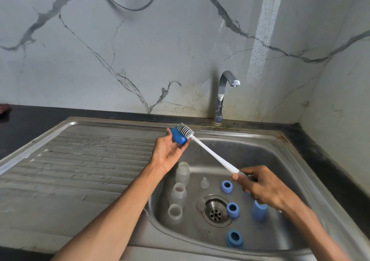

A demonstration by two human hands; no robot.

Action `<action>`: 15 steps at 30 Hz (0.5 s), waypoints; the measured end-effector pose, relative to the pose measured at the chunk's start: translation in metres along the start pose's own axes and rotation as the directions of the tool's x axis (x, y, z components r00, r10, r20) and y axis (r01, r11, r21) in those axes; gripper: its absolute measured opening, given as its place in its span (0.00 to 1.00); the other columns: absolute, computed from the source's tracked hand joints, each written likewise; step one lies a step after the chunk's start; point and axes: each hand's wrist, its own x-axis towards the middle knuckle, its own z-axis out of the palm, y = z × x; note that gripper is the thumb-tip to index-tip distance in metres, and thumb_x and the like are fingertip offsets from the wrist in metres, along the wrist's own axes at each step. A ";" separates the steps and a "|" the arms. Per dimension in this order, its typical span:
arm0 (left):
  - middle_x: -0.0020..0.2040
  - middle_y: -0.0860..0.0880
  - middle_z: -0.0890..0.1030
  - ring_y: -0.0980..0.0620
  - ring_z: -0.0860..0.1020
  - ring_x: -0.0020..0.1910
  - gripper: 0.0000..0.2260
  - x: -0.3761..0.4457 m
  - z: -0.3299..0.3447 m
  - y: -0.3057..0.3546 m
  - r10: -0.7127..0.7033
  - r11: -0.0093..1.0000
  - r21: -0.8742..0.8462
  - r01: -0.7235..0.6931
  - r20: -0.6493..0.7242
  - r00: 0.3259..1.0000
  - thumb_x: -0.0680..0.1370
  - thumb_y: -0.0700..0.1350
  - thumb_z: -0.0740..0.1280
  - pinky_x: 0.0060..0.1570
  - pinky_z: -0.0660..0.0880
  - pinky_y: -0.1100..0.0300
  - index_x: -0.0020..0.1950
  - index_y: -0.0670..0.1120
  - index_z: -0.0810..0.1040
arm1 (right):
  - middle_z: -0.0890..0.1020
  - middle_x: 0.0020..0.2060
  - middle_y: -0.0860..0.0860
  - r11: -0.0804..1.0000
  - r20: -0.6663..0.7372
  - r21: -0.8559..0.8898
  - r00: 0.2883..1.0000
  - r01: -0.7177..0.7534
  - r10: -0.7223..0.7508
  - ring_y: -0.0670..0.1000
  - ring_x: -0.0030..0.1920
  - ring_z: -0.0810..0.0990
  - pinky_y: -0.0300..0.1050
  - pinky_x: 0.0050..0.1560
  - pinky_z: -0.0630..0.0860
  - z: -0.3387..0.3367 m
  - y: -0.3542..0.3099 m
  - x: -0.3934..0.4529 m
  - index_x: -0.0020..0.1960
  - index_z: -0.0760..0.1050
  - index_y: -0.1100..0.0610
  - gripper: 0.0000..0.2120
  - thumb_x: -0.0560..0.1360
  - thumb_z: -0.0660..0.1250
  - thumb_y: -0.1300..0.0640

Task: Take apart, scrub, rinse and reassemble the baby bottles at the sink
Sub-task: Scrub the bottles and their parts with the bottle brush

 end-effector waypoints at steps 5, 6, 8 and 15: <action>0.57 0.39 0.78 0.42 0.78 0.55 0.11 0.001 -0.002 0.001 0.023 0.999 0.031 -0.024 0.005 1.000 0.82 0.44 0.63 0.63 0.73 0.49 0.60 0.39 0.74 | 0.71 0.28 0.51 1.000 0.014 -0.023 1.000 0.004 -0.003 0.47 0.24 0.65 0.38 0.25 0.65 -0.005 -0.001 -0.002 0.42 0.82 0.53 0.12 0.79 0.67 0.48; 0.57 0.38 0.79 0.42 0.79 0.54 0.10 0.002 -0.002 0.000 0.016 0.999 0.031 -0.016 0.013 1.000 0.82 0.44 0.63 0.63 0.74 0.49 0.59 0.38 0.75 | 0.71 0.28 0.51 1.000 0.000 -0.025 1.000 0.009 -0.009 0.47 0.24 0.65 0.38 0.25 0.65 -0.004 -0.001 -0.002 0.42 0.82 0.53 0.12 0.79 0.67 0.47; 0.55 0.38 0.80 0.41 0.82 0.50 0.10 0.001 -0.001 -0.004 -0.004 1.000 0.030 0.003 0.031 1.000 0.82 0.44 0.63 0.59 0.78 0.49 0.58 0.38 0.75 | 0.72 0.27 0.51 0.998 -0.035 -0.050 0.999 0.023 -0.025 0.46 0.24 0.65 0.37 0.25 0.64 -0.003 0.000 -0.001 0.43 0.82 0.53 0.12 0.79 0.67 0.47; 0.59 0.35 0.79 0.37 0.77 0.62 0.10 0.008 -0.005 -0.001 0.009 0.999 -0.039 -0.009 -0.009 1.000 0.82 0.42 0.63 0.61 0.75 0.43 0.59 0.37 0.73 | 0.71 0.28 0.51 1.000 -0.026 -0.026 1.000 0.012 -0.013 0.47 0.24 0.65 0.39 0.24 0.65 0.000 -0.002 -0.001 0.45 0.82 0.55 0.13 0.79 0.66 0.47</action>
